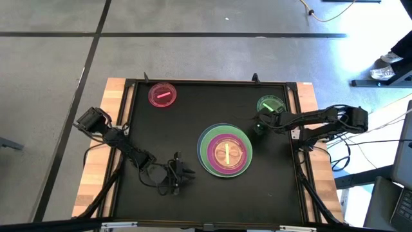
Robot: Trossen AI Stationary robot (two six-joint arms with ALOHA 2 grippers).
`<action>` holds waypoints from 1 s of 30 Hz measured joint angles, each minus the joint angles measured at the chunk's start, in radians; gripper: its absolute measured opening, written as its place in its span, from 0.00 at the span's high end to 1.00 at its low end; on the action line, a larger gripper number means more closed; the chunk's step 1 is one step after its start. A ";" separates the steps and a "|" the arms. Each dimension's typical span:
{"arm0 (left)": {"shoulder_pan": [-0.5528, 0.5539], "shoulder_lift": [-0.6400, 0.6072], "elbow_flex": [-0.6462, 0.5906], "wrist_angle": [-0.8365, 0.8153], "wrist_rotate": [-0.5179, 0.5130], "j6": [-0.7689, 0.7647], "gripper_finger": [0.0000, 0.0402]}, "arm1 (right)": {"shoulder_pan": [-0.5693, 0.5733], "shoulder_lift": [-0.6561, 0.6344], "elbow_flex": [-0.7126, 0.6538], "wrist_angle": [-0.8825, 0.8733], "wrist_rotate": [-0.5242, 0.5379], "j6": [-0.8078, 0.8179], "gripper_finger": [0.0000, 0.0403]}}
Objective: Stack plastic plates
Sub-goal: Stack the light green plate on top of the light green plate
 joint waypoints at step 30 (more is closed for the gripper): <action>0.086 0.000 0.000 0.007 0.121 0.018 0.76 | -0.018 0.001 -0.033 0.109 -0.046 -0.118 0.98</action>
